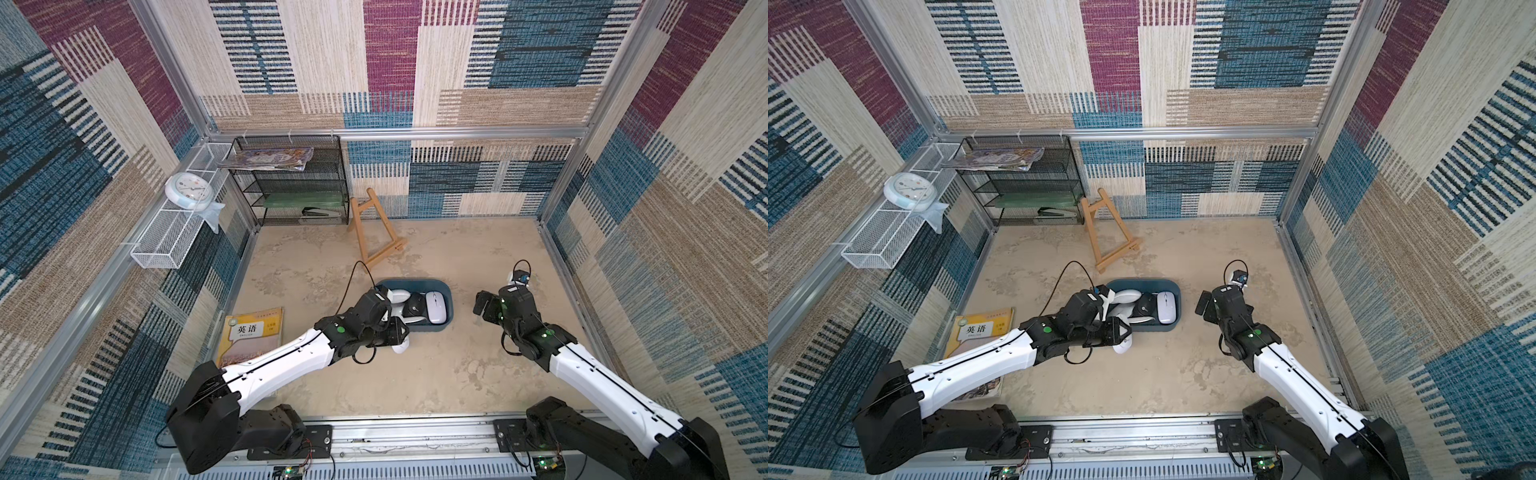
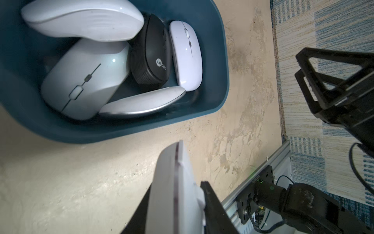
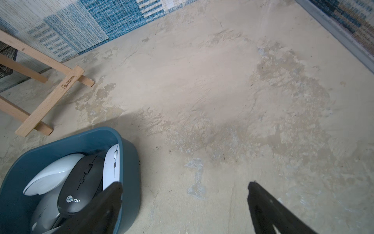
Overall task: Take out the mouse from the storage box
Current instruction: Place the mouse at the center of the board.
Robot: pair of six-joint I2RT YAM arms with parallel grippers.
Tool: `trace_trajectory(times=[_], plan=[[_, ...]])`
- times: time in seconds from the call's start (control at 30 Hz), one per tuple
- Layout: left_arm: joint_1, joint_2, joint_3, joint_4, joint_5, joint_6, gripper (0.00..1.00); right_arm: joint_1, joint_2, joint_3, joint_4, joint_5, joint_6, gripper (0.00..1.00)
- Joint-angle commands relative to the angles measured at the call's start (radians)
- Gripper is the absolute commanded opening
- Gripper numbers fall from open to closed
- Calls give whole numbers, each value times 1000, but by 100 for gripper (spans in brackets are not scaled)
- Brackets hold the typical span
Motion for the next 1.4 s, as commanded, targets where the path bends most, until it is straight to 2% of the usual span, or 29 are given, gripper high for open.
trace_trajectory(times=[0.0,0.13,0.3,0.47,0.63,0.8,1.13,1.27,1.37], plan=[[8,-82,-65,-38,-51,-12,28,2,21,8,25,-68,7,100],[85,-204,-168,-77,-21,-29,28,0,46,5,34,-101,32,100],[269,-280,-262,-86,87,-15,28,1,82,14,47,-147,35,100],[401,-233,-310,8,172,-3,27,5,133,49,46,-205,20,99],[508,-91,-323,154,293,-17,27,22,160,79,26,-219,15,99],[547,12,-299,222,339,-5,28,43,178,92,12,-205,24,99],[556,143,-281,308,371,-9,33,99,245,144,24,-187,16,99],[556,173,-278,316,356,0,40,136,291,199,-1,-171,-7,99],[556,176,-292,327,302,2,48,163,317,222,-1,-159,-26,99]])
